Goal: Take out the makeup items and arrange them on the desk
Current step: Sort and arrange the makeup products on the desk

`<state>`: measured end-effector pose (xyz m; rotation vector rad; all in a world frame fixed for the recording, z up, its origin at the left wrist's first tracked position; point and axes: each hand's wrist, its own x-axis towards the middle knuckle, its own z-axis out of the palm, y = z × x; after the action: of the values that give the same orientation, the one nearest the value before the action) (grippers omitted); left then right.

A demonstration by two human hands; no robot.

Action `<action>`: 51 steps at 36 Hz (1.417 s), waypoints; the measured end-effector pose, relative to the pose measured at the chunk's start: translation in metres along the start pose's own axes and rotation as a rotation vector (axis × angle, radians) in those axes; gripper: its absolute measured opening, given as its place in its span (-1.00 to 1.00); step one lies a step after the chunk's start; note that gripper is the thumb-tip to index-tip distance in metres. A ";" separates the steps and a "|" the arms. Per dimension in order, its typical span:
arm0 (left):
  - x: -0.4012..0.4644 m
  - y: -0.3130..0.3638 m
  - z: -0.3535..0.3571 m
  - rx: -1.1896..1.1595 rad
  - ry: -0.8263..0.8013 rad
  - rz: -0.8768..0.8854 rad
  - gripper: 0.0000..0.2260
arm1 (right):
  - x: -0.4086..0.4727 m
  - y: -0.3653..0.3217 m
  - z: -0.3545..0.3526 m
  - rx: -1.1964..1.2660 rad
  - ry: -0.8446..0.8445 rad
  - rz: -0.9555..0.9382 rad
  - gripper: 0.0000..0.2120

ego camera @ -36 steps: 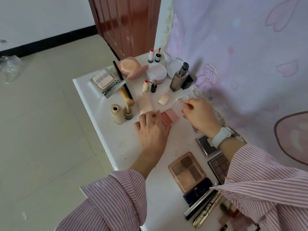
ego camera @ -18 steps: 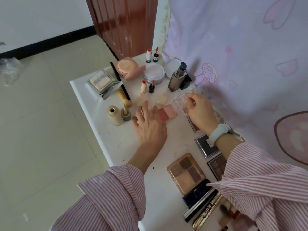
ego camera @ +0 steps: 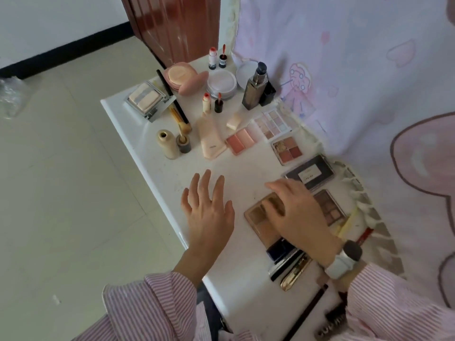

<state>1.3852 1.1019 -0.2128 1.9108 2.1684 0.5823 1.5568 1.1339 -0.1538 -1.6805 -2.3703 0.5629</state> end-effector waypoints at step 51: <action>0.000 -0.032 -0.065 -1.314 -0.296 -0.905 -0.71 | 0.022 -0.044 0.017 0.642 -0.028 0.230 -0.81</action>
<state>1.3310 1.0883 -0.1675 0.2698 1.4629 1.0129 1.5047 1.1388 -0.1528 -1.6260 -1.7307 1.2307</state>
